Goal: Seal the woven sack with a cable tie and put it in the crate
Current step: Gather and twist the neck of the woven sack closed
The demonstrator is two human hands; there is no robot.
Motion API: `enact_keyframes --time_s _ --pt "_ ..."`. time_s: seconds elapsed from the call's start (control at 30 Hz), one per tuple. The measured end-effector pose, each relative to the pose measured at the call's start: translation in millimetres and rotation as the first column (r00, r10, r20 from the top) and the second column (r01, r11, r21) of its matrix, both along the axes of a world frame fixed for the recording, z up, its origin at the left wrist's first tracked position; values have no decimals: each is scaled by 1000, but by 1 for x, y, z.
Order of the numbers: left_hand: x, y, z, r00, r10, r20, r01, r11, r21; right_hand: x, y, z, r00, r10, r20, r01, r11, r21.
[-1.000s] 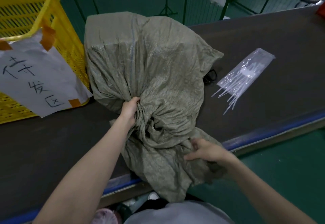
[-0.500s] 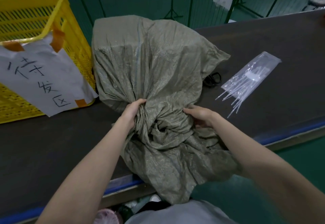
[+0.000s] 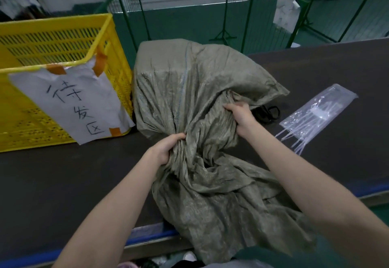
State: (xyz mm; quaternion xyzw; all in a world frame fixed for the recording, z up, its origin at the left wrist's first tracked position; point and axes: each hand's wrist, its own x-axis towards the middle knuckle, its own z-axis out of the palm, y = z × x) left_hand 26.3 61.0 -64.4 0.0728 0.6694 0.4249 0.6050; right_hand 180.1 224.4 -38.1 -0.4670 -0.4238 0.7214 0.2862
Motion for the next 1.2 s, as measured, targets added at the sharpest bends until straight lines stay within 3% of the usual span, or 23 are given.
enact_keyframes --time_s 0.07,0.13,0.23,0.43,0.63,0.7,0.77,0.83,0.93,1.0,1.2 --pt "6 -1 -2 990 114 83 -119 991 59 5 -8 -15 998 60 8 -57 986 -160" --pt "12 -3 -1 966 207 152 -224 969 104 11 -22 -22 971 235 51 -216 945 -247" --pt "19 -3 -1 949 233 213 -262 957 124 19 -36 -30 895 447 14 -410 833 -372" --pt "19 -7 8 986 125 107 -136 986 101 12 -32 -33 901 434 8 -407 851 -331" --pt "8 -15 9 972 -94 -213 109 992 59 6 -37 -33 907 421 -6 -403 863 -304" --pt "3 -14 5 916 -144 -373 168 985 31 6 -40 -34 904 428 -28 -411 846 -339" --pt "-3 -13 -5 806 -244 -539 239 968 -81 6 -40 -37 893 449 -29 -427 825 -370" --pt "-7 -9 -11 751 -313 -582 284 948 -143 9 -42 -38 878 479 -10 -446 811 -378" --pt "-1 -13 -2 900 -190 -392 242 966 87 14 -41 -37 869 495 9 -460 813 -356" --pt "-3 -18 -3 956 -151 -250 181 978 101 15 -40 -36 874 485 34 -444 824 -352" --pt "6 -16 0 989 -45 -143 58 995 86 0 -48 -46 860 488 152 -425 848 -316"
